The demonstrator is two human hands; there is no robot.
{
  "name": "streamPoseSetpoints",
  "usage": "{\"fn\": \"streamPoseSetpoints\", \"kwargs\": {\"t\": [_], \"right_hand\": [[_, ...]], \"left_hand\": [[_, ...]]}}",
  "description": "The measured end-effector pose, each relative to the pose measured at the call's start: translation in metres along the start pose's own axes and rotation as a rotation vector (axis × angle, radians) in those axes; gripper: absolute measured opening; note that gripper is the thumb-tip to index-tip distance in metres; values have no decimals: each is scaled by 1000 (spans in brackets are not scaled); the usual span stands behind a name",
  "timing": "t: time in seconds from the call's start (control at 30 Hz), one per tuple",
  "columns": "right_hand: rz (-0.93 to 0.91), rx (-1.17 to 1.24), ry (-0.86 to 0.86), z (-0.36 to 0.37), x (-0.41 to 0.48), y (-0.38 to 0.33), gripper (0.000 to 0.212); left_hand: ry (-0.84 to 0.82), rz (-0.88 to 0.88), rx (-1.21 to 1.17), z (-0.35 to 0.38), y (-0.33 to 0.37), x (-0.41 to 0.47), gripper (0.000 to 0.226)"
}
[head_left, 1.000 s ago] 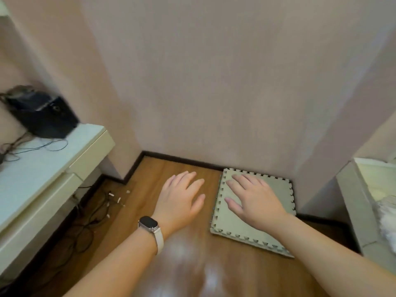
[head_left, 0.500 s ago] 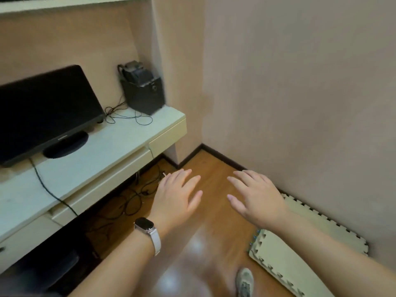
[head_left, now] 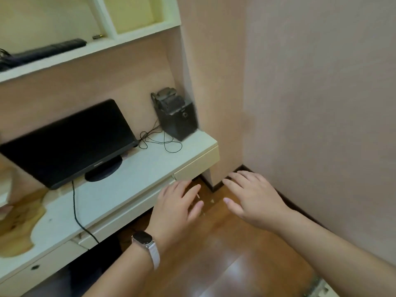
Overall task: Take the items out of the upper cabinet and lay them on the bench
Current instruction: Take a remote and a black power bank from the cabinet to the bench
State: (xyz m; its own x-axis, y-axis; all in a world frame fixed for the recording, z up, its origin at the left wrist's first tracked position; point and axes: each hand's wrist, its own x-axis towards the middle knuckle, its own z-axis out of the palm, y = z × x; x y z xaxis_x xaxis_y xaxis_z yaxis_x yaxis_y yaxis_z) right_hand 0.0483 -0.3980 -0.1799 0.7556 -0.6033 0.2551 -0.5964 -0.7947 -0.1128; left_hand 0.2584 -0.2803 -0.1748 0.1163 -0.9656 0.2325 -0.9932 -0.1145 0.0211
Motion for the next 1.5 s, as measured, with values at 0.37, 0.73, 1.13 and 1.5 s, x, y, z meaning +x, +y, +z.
{"fn": "streamPoseSetpoints", "kwargs": {"t": [0.37, 0.73, 1.13, 1.5], "right_hand": [[-174, 31, 111, -20, 104, 59, 50], [-230, -119, 130, -23, 233, 56, 52], [-191, -218, 266, -38, 423, 26, 49], [-158, -158, 423, -104, 525, 20, 53]], "left_hand": [[43, -124, 67, -18, -4, 87, 48], [209, -113, 48, -21, -94, 172, 46], [445, 37, 43, -54, -258, 313, 44], [575, 4, -17, -138, -307, 397, 49]]}}
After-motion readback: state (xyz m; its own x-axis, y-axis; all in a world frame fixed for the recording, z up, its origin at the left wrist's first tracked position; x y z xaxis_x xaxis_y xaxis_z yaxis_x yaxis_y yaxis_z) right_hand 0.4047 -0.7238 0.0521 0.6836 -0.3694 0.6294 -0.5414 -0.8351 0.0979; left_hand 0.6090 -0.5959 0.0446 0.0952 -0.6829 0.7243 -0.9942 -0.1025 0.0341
